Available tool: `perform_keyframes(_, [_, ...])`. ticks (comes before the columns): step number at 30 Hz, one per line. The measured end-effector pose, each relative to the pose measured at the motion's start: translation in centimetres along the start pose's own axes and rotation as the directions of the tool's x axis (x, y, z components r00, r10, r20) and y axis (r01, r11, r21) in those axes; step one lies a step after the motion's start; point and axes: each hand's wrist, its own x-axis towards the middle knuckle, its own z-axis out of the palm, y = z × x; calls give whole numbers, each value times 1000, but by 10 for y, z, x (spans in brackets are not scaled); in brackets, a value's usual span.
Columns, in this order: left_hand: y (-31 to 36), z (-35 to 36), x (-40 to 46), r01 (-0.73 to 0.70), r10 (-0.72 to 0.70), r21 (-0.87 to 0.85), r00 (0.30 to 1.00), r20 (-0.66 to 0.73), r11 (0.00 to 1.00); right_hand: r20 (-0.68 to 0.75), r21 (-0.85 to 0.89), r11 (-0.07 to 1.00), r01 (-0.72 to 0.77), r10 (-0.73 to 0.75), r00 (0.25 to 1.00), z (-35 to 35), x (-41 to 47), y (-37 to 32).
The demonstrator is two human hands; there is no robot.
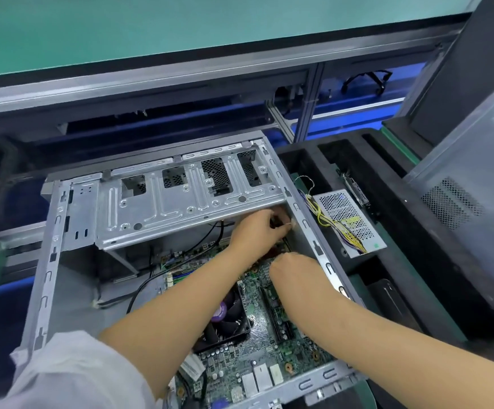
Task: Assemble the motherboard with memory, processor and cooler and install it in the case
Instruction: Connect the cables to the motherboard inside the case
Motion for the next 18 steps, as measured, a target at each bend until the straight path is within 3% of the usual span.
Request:
perform_keyframes(3, [-6,1,-4,-12,8,-164,1000,-24,986,1,-131,991,-24,24,1000,2,0,-4])
perform_keyframes(5, [-9,3,-8,-104,89,-189,992,-85,976,2,-167,985,-34,34,999,4,1,-6])
perform_keyframes(7, [-12,6,-9,-200,185,-93,972,-147,975,-2,-173,983,-55,55,998,6,6,-6])
perform_keyframes(10, [-12,11,-6,-250,281,195,947,-158,949,-22,-131,985,-113,111,994,7,13,-6])
perform_keyframes(13, [-10,18,-3,-242,273,314,960,-59,918,-40,-170,977,-133,127,991,7,15,-6])
perform_keyframes(15, [-7,17,-5,-203,218,232,975,-41,951,-32,-292,952,-87,81,996,7,12,-7])
perform_keyframes(18, [-16,5,-14,-142,159,131,979,-129,981,46,-533,844,59,-40,998,6,6,-7])
